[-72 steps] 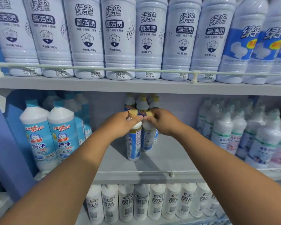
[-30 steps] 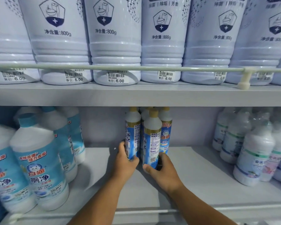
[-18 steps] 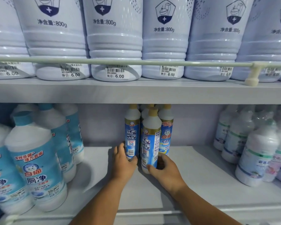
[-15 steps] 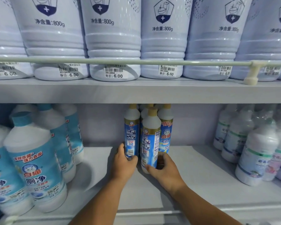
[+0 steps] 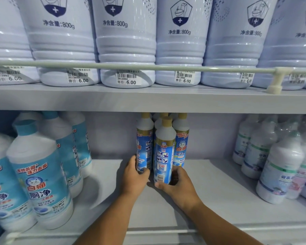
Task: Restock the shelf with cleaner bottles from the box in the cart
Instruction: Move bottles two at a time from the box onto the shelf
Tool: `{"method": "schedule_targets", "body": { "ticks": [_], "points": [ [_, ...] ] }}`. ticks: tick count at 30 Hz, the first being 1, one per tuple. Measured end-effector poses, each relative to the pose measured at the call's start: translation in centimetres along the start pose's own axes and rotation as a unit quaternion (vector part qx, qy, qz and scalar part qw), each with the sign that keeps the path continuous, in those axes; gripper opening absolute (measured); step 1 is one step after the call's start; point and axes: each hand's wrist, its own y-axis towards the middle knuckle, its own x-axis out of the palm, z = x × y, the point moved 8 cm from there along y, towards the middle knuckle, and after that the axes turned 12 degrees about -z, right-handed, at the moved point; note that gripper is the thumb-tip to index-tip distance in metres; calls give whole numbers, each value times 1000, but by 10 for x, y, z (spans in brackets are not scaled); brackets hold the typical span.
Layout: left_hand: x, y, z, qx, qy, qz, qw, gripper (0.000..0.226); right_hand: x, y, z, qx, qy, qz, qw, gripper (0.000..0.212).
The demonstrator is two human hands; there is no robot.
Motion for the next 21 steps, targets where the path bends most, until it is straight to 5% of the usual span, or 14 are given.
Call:
{"method": "schedule_targets", "body": {
  "ticks": [21],
  "points": [
    [-5,4,-4,11,-43,34,998,37,0,3,-4,-39,-77,-3,996,49]
  ]
}}
